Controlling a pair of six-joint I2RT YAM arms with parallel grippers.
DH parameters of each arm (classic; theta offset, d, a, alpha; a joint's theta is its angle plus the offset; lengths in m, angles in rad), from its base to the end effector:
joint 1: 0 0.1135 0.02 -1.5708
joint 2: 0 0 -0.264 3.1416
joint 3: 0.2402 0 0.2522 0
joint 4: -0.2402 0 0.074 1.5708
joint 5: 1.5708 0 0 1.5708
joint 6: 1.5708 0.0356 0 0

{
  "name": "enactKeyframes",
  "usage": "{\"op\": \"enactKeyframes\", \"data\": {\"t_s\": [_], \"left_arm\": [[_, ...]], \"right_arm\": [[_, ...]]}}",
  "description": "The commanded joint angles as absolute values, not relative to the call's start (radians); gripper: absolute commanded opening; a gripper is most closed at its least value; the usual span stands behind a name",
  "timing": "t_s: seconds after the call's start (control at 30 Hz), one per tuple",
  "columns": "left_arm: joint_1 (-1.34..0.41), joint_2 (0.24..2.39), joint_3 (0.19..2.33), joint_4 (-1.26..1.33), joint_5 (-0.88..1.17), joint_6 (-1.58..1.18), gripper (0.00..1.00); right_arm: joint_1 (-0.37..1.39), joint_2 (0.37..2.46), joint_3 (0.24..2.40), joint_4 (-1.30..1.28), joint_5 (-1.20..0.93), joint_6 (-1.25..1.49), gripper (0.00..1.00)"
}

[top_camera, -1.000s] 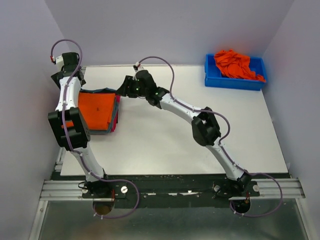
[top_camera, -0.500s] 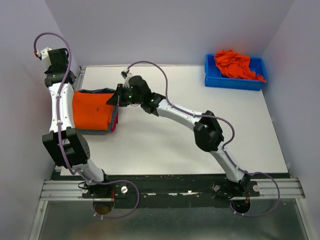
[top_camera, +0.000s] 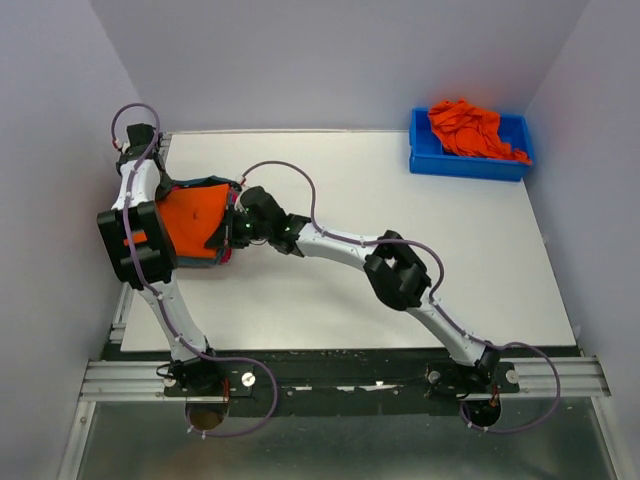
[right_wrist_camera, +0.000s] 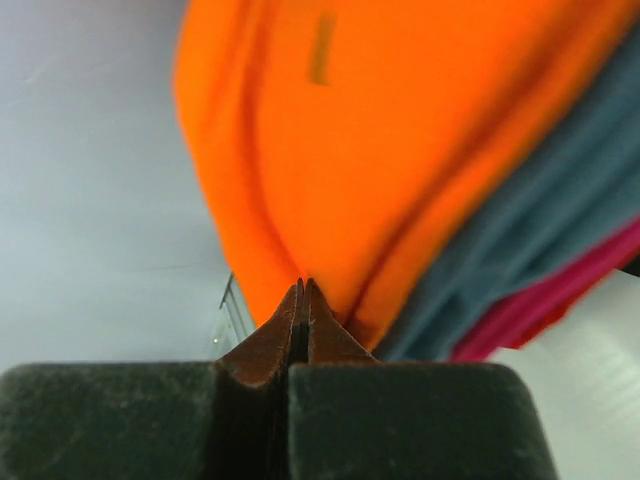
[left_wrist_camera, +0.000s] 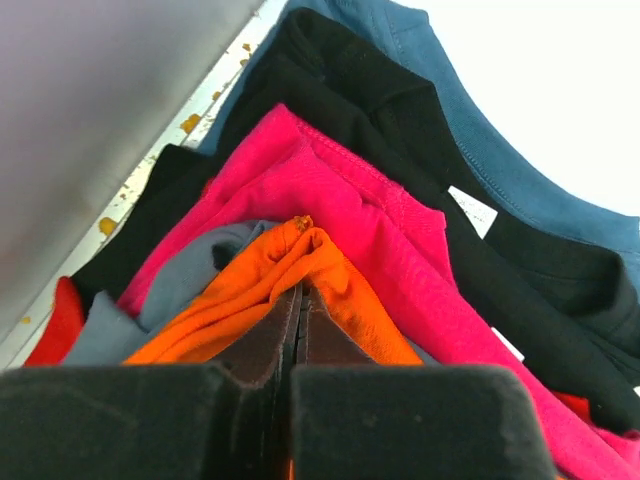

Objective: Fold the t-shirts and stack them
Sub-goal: Smooth out wrinkles on the folded tshirt

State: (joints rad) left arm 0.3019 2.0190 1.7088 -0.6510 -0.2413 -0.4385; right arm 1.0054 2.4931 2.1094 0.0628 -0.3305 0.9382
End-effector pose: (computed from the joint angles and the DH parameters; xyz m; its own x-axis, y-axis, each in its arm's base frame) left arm 0.4253 0.1414 0.2448 -0.5307 -0.5971 -0.6016 -0.7120 0.6991 -0.0657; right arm 0.3022 0.4978 0.2029 -0.8771 0.0415 -0.4785 -0.4335 0.3607 0.8258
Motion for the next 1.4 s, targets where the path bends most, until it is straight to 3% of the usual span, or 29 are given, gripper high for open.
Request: {"op": "enactKeyframes", "data": {"t_s": [0.0,0.23,0.5,0.7,0.83,1.07,1.2,1.37], "left_arm": [[0.301,2.083,1.759,-0.664,-0.176,-0.436,0.0],[0.299,1.987,1.766,-0.686,-0.198,-0.423,0.0],[0.299,1.766,1.746,-0.741,-0.228,-0.434,0.04],[0.302,1.626,1.567,-0.848,-0.362,-0.577,0.0],[0.333,1.537,1.395,-0.805,-0.331,-0.635,0.0],[0.439,1.445,1.174,-0.689,-0.237,-0.71,0.0],[0.468,1.505,1.167,-0.684,-0.186,-0.707,0.0],[0.469,1.539,1.197,-0.69,-0.143,-0.67,0.0]], "right_arm": [[0.983,2.557,2.082,0.057,-0.293,1.032,0.01],[0.965,2.488,2.027,0.077,-0.308,0.994,0.01],[0.965,2.238,1.75,0.239,-0.22,0.908,0.01],[0.962,2.327,1.983,0.144,-0.213,0.879,0.01],[0.957,2.468,2.212,0.01,-0.149,0.943,0.01],[0.922,2.615,2.294,0.087,-0.072,1.158,0.01],[0.92,2.72,2.419,0.055,-0.066,1.247,0.01],[0.913,2.709,2.355,0.066,-0.043,1.281,0.01]]}}
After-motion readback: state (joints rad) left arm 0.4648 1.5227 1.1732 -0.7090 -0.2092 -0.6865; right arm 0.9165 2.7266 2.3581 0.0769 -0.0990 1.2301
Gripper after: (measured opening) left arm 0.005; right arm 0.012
